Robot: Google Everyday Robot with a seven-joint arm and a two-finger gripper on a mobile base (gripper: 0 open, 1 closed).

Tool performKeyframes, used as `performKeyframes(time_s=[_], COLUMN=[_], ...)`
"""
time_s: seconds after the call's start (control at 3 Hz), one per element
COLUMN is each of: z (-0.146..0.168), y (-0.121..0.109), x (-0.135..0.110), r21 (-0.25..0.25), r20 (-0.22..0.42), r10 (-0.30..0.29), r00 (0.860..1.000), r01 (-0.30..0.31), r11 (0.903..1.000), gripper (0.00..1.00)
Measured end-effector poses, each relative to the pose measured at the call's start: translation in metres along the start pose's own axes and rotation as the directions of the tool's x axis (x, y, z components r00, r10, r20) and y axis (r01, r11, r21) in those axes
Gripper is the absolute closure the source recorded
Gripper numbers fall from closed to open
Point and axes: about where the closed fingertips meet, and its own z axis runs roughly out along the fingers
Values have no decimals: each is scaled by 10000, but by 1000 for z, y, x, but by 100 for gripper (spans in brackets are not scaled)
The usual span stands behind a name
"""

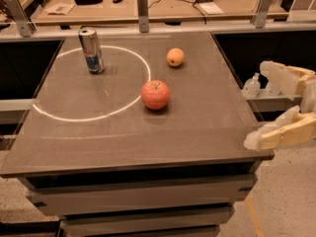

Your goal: Move redbull can near orange

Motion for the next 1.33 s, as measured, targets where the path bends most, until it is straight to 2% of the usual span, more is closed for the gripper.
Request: performKeyframes(time_s=[0.33, 0.67, 1.0, 1.33], z=[3, 3, 25, 63], y=[1, 1, -6, -35], x=[-22, -22, -25, -26], r21=[-96, -84, -837, -1913], r20=[769, 747, 345, -278], r10=[246, 232, 119, -143], r00=[9967, 9969, 9993, 9995], r01=[-239, -227, -89, 87], r11=[9997, 9997, 9965, 9815], gripper=[0, 0, 0, 0])
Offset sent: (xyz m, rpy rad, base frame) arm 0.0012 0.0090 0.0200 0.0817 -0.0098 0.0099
